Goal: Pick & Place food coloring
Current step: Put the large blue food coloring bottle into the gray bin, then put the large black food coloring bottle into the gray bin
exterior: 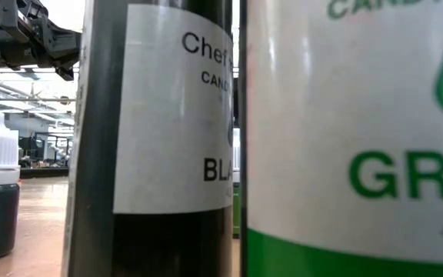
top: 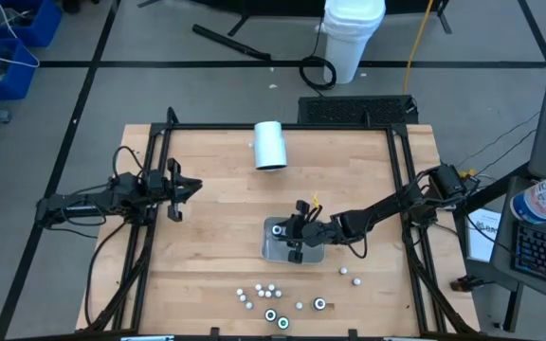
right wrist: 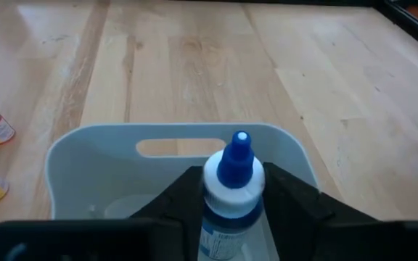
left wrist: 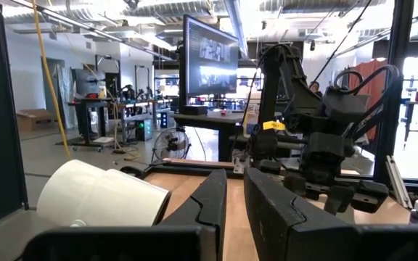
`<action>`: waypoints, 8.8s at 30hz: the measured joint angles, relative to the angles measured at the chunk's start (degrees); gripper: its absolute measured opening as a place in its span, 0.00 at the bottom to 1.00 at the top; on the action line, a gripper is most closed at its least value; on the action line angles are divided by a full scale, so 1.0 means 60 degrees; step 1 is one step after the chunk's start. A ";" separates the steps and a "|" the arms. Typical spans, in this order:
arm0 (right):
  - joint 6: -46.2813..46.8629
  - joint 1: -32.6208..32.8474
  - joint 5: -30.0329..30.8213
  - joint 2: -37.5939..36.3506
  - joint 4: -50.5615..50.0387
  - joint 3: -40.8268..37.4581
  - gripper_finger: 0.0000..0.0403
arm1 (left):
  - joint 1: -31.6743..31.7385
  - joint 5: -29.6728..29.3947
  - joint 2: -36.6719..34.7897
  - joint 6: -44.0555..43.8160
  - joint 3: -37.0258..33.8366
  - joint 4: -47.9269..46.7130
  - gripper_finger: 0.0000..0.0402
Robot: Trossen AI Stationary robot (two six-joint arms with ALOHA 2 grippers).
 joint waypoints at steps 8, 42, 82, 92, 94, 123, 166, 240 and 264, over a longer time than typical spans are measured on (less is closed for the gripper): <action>-0.0272 -0.0018 0.0010 0.0016 0.0285 -0.0004 0.27 | 0.0000 0.0000 -0.0003 0.0001 0.0000 0.0004 0.14; -0.0223 -0.0583 -0.0321 0.0633 0.1105 0.0171 0.29 | 0.0002 -0.0007 0.0000 0.0026 0.0000 0.0009 0.14; -0.1812 0.1099 0.2410 -0.4878 0.0671 -0.3456 0.15 | 0.0011 -0.0978 -0.0003 -0.0182 0.0000 -0.0188 0.14; -0.2121 0.1115 0.1184 -0.7034 0.3083 -0.5777 0.03 | 0.0003 0.0080 0.0964 0.0249 0.0003 -0.0918 0.14; -0.2454 0.1115 0.1169 -0.7335 0.3092 -0.6010 0.01 | 0.0002 0.0076 0.1390 0.0249 0.0004 -0.0801 0.14; -0.3829 0.1086 0.0703 -0.8032 0.4536 -0.6728 0.00 | -0.5522 -0.1261 1.2192 -0.0515 0.5926 0.1495 0.28; -0.3753 0.1319 0.0699 -0.8029 0.4409 -0.6728 0.00 | -0.7115 -0.1074 1.7724 -0.2622 0.9796 0.1714 0.67; -0.3534 0.1315 0.0699 -0.8032 0.4247 -0.6728 0.00 | -0.6930 -0.6627 1.4712 -0.1586 0.9810 -0.0800 0.32; -0.3319 0.1315 0.0699 -0.8029 0.4245 -0.6728 0.00 | -0.6041 -0.7207 1.6251 -0.3729 0.9799 -0.1422 0.33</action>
